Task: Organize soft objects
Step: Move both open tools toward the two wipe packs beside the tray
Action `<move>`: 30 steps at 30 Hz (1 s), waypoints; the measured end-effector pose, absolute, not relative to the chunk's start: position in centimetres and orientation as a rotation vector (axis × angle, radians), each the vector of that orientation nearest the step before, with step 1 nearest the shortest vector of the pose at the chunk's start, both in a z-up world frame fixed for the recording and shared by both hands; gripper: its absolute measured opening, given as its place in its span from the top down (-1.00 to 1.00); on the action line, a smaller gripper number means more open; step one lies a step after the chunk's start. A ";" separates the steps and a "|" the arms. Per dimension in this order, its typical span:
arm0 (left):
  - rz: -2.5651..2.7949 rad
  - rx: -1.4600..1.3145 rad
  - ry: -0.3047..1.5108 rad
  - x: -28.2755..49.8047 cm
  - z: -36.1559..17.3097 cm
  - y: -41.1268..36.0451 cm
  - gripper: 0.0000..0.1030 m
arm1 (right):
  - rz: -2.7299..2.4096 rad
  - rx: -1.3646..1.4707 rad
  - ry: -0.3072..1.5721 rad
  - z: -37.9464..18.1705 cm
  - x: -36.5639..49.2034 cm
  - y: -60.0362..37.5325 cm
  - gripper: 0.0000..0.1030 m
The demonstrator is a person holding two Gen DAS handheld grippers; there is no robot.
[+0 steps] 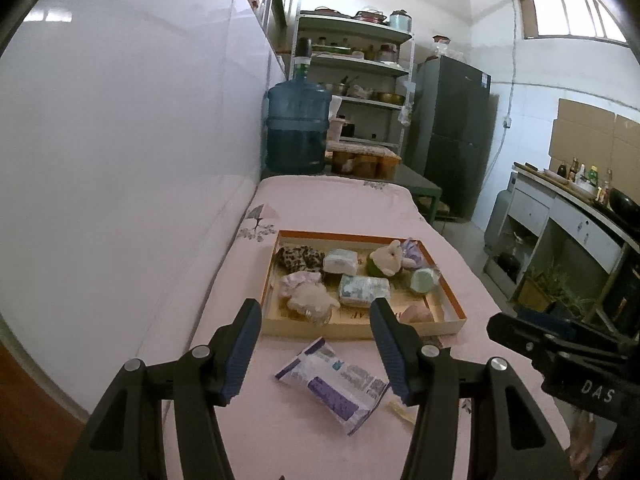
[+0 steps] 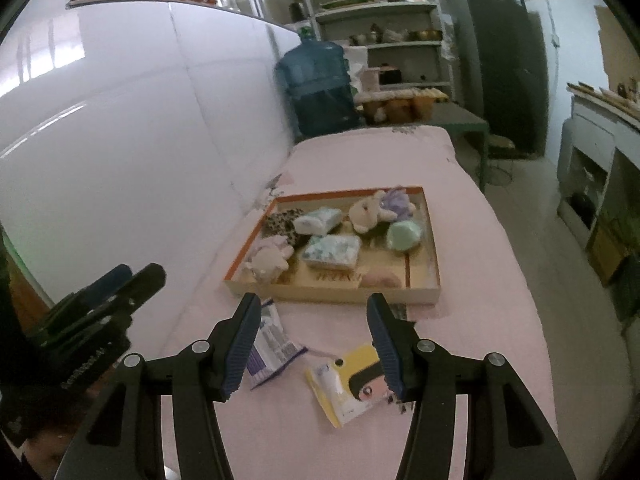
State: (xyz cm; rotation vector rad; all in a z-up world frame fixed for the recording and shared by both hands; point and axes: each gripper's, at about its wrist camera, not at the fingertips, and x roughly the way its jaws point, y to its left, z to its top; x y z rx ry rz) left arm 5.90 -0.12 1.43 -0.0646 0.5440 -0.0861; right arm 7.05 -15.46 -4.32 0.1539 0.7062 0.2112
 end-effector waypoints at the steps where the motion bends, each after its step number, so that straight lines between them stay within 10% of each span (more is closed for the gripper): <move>1: -0.085 -0.068 0.544 5.8 1.3 0.0 -0.09 | 0.203 0.161 0.712 -4.6 6.9 -15.7 -0.10; 30: -0.049 -0.134 0.640 5.8 -6.3 2.4 -0.09 | 0.076 0.322 0.905 -15.4 7.2 -19.4 -0.19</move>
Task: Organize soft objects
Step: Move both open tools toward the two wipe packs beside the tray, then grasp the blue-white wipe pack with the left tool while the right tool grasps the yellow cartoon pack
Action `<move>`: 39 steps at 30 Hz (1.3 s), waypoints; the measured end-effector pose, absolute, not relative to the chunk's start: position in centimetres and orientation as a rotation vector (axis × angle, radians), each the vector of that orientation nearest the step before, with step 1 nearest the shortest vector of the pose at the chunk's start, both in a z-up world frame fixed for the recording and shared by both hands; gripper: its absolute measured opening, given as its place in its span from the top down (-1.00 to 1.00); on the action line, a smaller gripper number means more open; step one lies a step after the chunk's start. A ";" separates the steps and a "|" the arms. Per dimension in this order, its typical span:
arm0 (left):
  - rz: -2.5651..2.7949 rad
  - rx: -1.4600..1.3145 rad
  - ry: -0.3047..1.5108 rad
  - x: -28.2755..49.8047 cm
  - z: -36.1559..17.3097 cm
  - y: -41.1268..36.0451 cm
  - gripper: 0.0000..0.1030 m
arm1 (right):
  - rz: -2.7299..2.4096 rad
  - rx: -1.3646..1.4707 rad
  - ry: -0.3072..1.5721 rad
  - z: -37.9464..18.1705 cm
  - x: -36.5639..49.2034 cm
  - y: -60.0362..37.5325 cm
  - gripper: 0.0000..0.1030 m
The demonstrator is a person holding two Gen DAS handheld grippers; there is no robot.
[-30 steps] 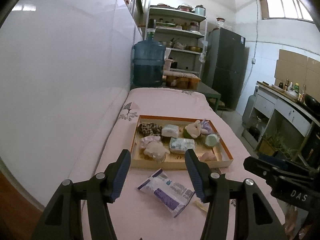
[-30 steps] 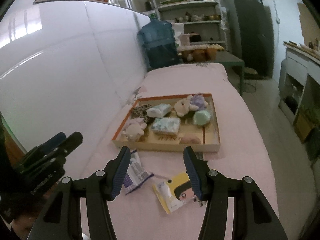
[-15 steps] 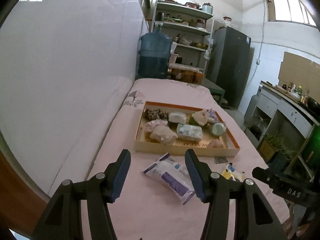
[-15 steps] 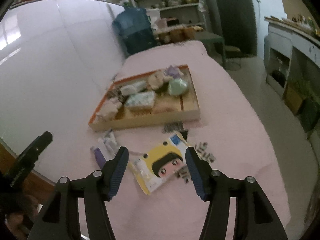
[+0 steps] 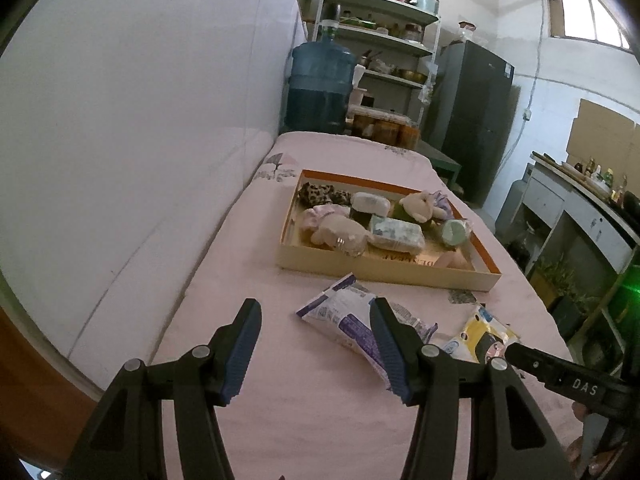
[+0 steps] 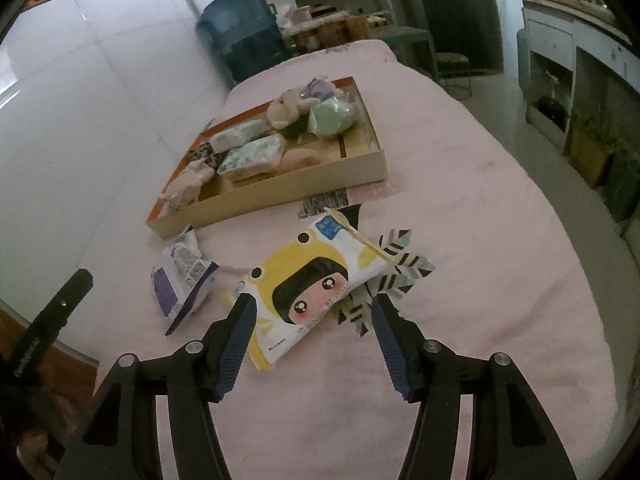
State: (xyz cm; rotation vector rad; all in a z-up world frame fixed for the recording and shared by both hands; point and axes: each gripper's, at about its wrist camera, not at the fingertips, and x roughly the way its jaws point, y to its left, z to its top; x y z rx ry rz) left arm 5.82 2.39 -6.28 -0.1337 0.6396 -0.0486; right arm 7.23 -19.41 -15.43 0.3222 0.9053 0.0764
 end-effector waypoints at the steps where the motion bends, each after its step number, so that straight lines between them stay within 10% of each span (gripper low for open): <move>1: -0.046 -0.137 0.641 5.9 -6.5 2.4 -0.09 | 0.078 0.328 0.905 -15.6 7.3 -19.5 -0.20; 31: -0.031 -0.166 0.679 7.2 -9.0 3.3 -0.09 | 0.098 0.348 0.937 -18.4 11.7 -18.5 -0.22; 39: -0.041 -0.176 0.700 7.8 -9.5 3.4 -0.09 | 0.109 0.373 0.906 -17.8 12.1 -18.9 0.62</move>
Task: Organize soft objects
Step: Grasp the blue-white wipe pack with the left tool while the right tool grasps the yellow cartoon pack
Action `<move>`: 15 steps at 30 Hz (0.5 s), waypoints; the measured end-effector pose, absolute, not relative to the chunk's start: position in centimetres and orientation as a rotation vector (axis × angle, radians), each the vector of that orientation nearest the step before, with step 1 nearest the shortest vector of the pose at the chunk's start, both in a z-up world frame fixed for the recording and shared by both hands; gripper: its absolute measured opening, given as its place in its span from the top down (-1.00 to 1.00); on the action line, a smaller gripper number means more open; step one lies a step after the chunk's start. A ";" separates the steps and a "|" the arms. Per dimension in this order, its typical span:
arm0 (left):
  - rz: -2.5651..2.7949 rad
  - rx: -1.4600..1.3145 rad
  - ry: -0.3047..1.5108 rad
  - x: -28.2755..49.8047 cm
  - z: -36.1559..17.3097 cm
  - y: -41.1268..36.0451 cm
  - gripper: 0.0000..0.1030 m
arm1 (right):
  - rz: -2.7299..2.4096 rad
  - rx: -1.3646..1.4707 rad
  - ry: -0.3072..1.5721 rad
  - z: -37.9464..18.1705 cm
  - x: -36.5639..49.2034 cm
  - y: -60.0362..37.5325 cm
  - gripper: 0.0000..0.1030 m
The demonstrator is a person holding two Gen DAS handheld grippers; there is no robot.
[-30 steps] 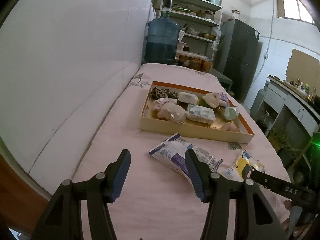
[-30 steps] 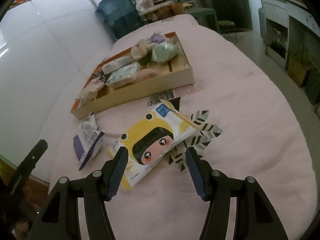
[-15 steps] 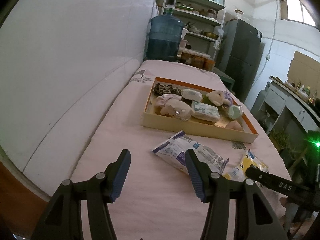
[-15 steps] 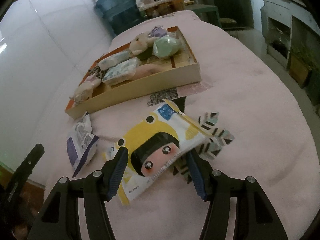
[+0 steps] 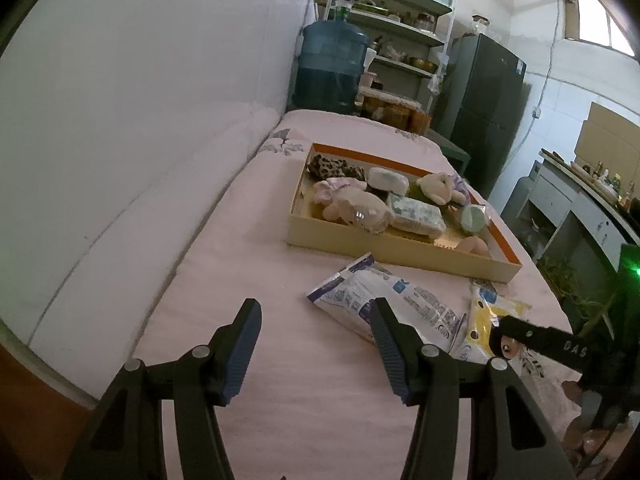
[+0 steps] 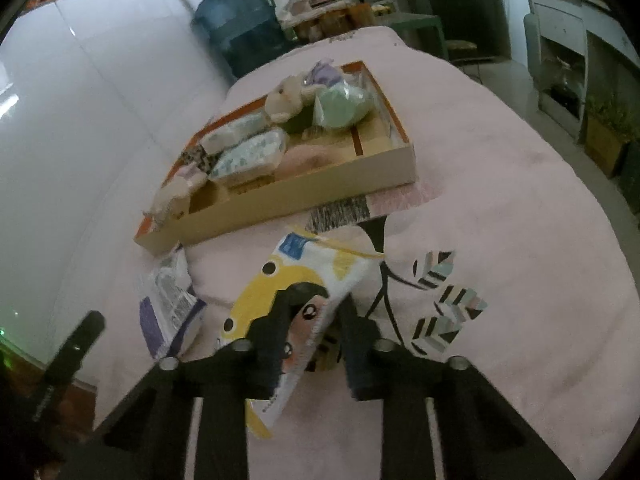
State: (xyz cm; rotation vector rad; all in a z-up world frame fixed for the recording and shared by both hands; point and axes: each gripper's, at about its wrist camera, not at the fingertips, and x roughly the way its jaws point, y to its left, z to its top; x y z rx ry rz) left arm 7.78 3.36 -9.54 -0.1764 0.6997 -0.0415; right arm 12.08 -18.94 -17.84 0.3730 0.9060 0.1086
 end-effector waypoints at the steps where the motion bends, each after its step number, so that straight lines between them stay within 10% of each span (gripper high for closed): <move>1: -0.044 -0.178 0.705 7.9 -9.7 3.3 -0.09 | 0.113 0.371 0.901 -17.7 12.0 -18.9 0.66; 15: -0.109 -0.260 0.779 9.0 -11.8 2.2 -0.09 | 0.144 0.362 0.848 -16.0 11.7 -19.1 0.76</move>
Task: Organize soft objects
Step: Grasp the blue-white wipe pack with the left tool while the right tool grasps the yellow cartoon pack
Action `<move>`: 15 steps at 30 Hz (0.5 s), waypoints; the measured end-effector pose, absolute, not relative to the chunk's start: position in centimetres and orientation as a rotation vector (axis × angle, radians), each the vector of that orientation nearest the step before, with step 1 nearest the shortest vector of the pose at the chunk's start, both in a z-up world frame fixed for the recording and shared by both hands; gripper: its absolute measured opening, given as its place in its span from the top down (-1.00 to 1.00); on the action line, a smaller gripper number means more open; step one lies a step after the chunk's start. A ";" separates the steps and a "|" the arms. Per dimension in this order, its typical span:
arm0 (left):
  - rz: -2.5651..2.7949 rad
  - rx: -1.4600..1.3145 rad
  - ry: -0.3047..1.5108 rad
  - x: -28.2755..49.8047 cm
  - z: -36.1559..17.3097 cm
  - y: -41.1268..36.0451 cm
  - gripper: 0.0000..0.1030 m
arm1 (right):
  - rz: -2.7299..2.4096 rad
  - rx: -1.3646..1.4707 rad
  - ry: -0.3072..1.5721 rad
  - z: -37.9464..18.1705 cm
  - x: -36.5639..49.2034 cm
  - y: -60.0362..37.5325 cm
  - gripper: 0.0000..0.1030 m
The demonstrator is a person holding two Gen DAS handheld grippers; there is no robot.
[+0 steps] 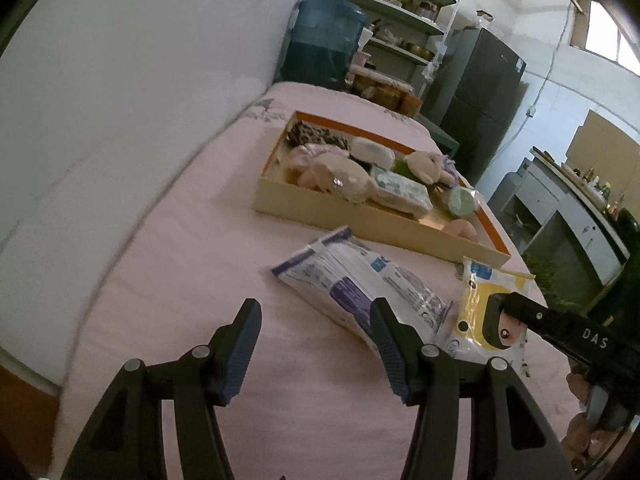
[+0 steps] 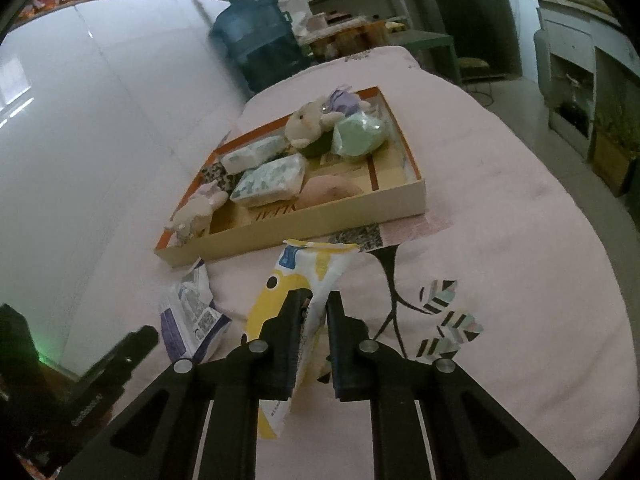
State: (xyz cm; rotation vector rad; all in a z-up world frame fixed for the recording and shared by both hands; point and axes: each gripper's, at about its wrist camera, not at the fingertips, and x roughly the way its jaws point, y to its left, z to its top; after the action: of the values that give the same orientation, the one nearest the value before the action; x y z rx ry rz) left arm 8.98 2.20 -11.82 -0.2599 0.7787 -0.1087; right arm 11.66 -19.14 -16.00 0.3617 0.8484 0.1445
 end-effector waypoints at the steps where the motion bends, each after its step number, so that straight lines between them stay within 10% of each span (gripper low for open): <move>1: -0.114 -0.267 0.786 9.1 -12.0 2.1 -0.09 | 0.143 0.364 0.845 -15.9 11.6 -19.3 0.76; 15: -0.166 -0.348 0.843 11.4 -13.6 -0.3 -0.05 | 0.164 0.384 0.844 -16.4 11.2 -20.5 0.76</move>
State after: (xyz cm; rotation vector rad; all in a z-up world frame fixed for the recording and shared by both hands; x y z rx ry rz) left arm 11.36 -0.32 -13.63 -0.3477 0.8429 -0.1655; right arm 11.20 -20.49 -16.36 0.3837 0.8439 0.1638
